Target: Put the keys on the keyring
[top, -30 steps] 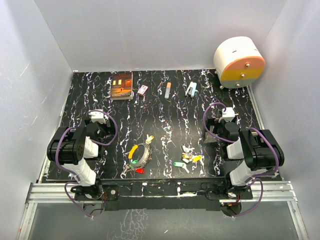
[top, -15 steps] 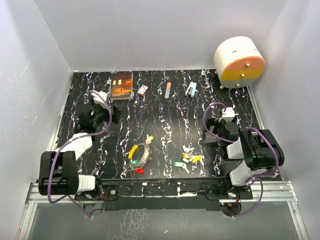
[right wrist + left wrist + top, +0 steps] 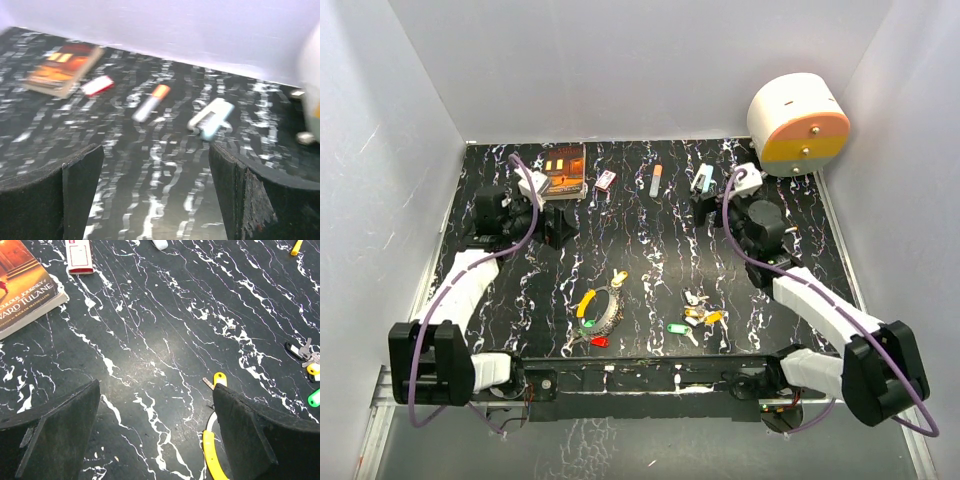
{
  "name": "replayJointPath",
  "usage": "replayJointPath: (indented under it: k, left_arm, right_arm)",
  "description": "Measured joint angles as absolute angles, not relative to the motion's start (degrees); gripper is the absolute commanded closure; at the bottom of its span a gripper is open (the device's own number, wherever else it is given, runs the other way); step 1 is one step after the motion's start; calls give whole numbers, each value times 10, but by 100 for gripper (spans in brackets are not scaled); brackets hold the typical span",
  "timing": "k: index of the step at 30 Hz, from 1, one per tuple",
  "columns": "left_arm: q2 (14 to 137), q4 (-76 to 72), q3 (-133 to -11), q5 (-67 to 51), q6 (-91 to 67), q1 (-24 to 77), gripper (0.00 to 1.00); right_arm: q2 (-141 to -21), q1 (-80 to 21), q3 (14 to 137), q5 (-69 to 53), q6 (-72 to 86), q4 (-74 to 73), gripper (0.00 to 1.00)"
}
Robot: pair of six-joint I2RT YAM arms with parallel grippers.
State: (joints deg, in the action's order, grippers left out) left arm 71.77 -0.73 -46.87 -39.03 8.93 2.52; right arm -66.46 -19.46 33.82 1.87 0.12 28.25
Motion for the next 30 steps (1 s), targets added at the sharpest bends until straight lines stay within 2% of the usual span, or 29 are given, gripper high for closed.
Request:
replayJointPath:
  k: [3,8,11,16,25,28,30]
  left_arm:
    - [682,6,-453,-379,87,25,5]
    - [638,3,-426,-375,78,19,6]
    - [649,0,-423,-375,68,13,6]
    - [661,-6,-404,-368,52,6,6]
    - [648,-18,-401,-341,33,-12,6]
    - [646,-23,-401,-338,29,-17,6]
    - [646,-25,-401,-338,27,-18,6]
  right_arm:
    - [-653,-236,397,-13,33,185,23]
    - [-671,-314,414,-55,111,73,31]
    - [-724,-391,441,-53,145,27,35]
    - [-862,-497,557,-37,183,-38,42]
    - [-1021,-536,675,-12,210,-108,44]
    - [-1052,-536,698,-6,210,-122,48]
    - [-1069,-536,710,-4,210,-128,54]
